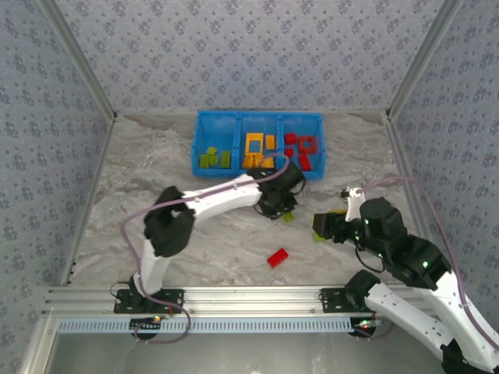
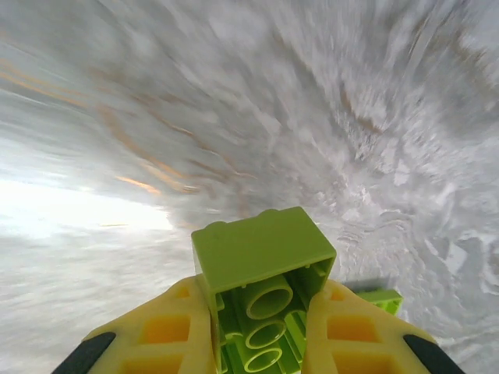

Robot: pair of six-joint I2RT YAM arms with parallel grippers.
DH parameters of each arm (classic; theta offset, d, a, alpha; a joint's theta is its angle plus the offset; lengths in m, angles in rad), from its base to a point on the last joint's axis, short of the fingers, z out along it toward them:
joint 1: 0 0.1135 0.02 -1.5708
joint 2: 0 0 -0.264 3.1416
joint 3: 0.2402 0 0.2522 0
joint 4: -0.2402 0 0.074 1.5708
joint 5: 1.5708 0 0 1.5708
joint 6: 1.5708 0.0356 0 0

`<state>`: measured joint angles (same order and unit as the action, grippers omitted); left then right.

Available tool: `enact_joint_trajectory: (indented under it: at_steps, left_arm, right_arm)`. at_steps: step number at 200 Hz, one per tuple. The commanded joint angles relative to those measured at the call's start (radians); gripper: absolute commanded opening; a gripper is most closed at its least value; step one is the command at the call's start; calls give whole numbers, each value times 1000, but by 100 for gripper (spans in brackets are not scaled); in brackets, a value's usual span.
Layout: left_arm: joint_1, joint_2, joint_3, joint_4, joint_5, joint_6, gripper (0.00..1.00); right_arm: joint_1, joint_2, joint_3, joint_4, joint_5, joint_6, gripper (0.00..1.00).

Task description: Sort the legos into containers by color

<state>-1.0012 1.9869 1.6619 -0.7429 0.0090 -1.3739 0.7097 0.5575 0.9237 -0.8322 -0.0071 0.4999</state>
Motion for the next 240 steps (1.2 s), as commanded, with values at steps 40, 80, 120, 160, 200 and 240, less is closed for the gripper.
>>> enact_joint_trajectory:
  at_steps: [40,80,120,160,200,240]
  left_arm:
    - [264,-378,-179,-170,-178,330,17]
    - [449,-350,-128,-167,-217,575,17]
    - [572,-160,19,-45,-128,706,18]
    - [605,112,307,-45,-150,754,19]
    - [626,308,517,-16,-171,786,22]
    - [639,462,687,-23,-138,815,28]
  right_arm:
    - [350,314,-74,584,150,-287,58]
    - [463,583,-61,929,315,-386,60]
    - [495,813,76,1018,527,-409,61]
    - [454,887,152,1006,586,-360,62]
    - [430,877,144,982,579,-318,62]
    - [422,845,108,955,579,-272,62]
